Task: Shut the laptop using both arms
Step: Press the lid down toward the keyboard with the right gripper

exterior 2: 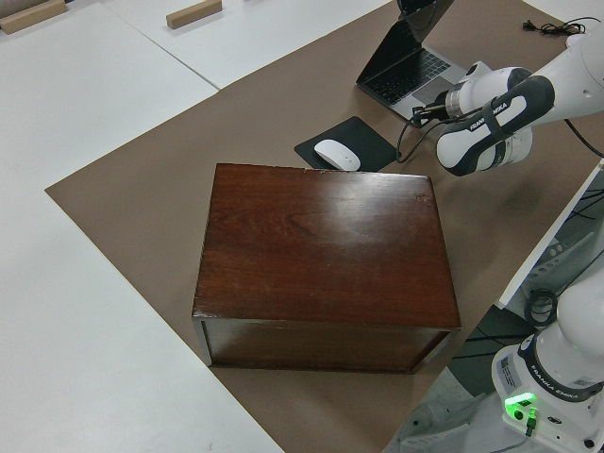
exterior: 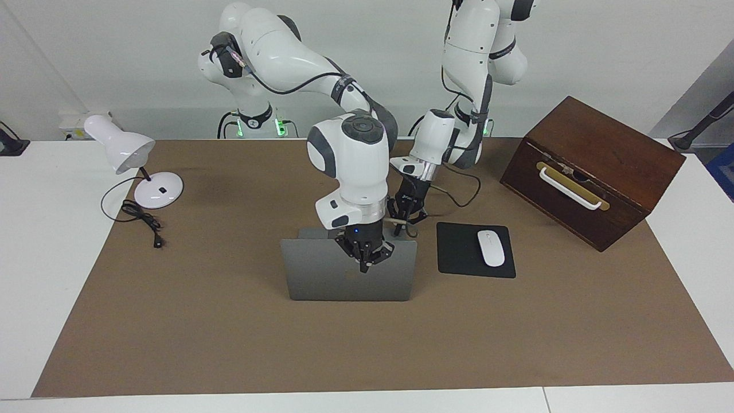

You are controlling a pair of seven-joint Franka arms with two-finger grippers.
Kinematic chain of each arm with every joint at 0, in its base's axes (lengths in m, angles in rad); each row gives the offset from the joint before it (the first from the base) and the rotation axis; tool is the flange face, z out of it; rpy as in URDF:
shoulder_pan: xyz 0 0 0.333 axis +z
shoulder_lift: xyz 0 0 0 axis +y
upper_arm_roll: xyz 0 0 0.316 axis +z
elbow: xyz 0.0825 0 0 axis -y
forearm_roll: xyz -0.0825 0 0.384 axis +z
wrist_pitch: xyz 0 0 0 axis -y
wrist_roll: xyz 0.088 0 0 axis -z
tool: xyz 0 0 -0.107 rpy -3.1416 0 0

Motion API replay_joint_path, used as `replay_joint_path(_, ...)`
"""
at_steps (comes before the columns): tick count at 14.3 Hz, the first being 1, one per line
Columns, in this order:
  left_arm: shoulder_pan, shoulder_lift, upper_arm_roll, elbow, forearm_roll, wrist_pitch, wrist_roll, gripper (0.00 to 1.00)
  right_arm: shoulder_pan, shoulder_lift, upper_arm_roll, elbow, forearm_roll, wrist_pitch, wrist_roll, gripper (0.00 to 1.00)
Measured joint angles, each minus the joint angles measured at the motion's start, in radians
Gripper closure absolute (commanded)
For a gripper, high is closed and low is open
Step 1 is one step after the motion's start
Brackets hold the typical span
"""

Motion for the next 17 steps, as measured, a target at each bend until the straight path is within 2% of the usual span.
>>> replay_joint_path(7, 0.000, 0.000, 0.000, 0.000, 0.000, 0.001, 0.006, 1.00, -0.004, 0.001, 0.000, -0.035, 0.094, 0.005, 0.000, 1.00)
replay_joint_path(17, 0.000, 0.002, 0.000, 0.000, 0.000, 0.005, 0.042, 1.00, -0.009, 0.000, -0.002, -0.130, 0.251, 0.134, 0.000, 1.00)
